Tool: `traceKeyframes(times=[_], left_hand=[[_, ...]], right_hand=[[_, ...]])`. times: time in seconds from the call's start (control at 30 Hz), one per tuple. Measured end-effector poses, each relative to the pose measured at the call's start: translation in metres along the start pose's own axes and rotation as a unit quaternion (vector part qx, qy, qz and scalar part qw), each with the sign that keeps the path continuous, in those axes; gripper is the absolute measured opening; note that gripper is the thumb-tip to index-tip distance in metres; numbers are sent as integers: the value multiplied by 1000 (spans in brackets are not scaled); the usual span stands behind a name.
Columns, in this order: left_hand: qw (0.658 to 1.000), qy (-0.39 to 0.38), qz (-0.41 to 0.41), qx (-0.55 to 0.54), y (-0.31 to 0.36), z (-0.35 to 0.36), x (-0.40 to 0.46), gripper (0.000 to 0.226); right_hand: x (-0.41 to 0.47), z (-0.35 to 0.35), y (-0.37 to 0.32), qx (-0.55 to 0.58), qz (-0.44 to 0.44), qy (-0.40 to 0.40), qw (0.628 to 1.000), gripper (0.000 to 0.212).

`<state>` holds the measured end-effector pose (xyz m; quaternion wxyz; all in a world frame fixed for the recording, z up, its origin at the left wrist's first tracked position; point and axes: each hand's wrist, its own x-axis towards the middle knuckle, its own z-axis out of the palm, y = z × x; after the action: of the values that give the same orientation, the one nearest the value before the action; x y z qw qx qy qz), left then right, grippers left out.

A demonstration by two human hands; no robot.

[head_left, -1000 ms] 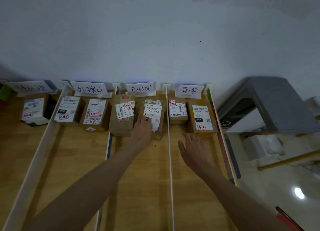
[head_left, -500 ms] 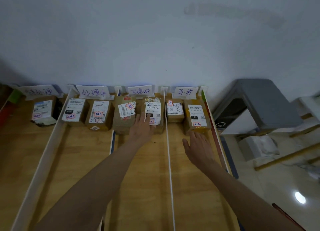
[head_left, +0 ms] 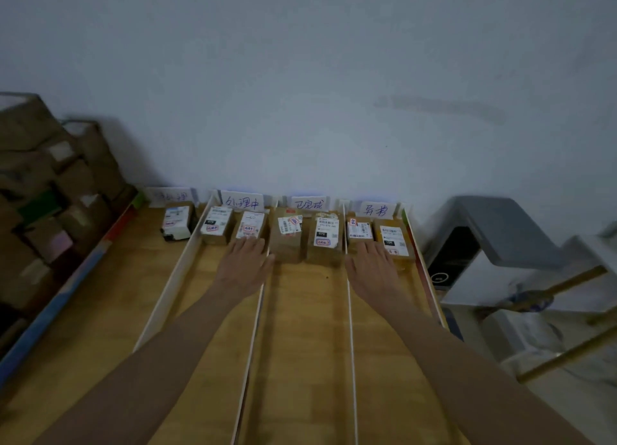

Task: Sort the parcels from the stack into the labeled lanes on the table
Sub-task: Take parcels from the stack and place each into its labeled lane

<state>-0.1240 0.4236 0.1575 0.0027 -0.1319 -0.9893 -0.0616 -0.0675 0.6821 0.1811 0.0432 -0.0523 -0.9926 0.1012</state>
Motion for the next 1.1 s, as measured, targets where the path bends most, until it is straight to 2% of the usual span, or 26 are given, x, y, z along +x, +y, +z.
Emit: traceKeyframes(times=[0.47, 0.87, 1.0, 1.1], left_hand=[[990, 20, -130, 54, -125, -66, -199, 54], [969, 69, -229, 56, -258, -115, -305, 55], [966, 97, -235, 45, -321, -124, -322, 50], [965, 78, -244, 55, -374, -126, -326, 48]], right_hand=[[-112, -6, -164, 21, -139, 21, 990, 47], [-127, 4, -328, 34, -261, 31, 964, 48], [-125, 18, -394, 48, -273, 20, 961, 45], [-120, 36, -446, 44, -281, 14, 959, 42]])
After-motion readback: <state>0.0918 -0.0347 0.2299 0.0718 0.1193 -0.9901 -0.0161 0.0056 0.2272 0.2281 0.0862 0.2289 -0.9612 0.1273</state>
